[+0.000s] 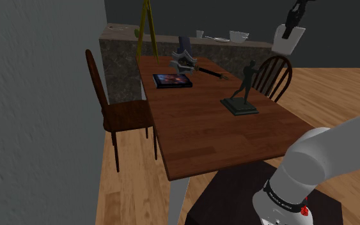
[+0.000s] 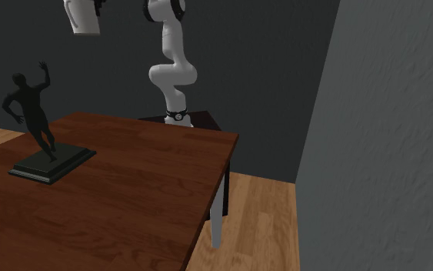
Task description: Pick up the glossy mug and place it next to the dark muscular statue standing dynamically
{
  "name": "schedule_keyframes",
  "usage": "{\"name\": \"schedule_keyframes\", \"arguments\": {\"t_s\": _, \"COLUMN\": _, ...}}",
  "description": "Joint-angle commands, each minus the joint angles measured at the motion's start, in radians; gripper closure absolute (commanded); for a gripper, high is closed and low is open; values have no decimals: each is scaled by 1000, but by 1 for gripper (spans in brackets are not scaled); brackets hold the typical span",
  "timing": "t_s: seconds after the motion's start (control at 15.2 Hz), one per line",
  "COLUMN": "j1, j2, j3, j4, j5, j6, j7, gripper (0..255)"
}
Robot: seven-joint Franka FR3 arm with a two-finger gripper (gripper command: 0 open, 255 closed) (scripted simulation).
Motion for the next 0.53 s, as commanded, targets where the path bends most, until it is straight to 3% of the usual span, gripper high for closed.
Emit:
{"name": "schedule_keyframes", "arguments": {"t_s": 0.0, "j1": -8, "j2": -6, "j3": -37, "j4": -1, "j5": -18, "j6": 3, "j7": -48, "gripper": 255}}
{"name": "schedule_keyframes", "arguments": {"t_s": 0.13, "j1": -14, "j2": -1, "j3": -84, "j4": 16, "j5": -37, "j6": 3, "j7": -108, "gripper": 255}}
{"name": "schedule_keyframes", "arguments": {"t_s": 0.46, "j1": -23, "j2": -51, "j3": -80, "j4": -98, "j5": -48, "j6": 68, "j7": -91, "gripper": 255}}
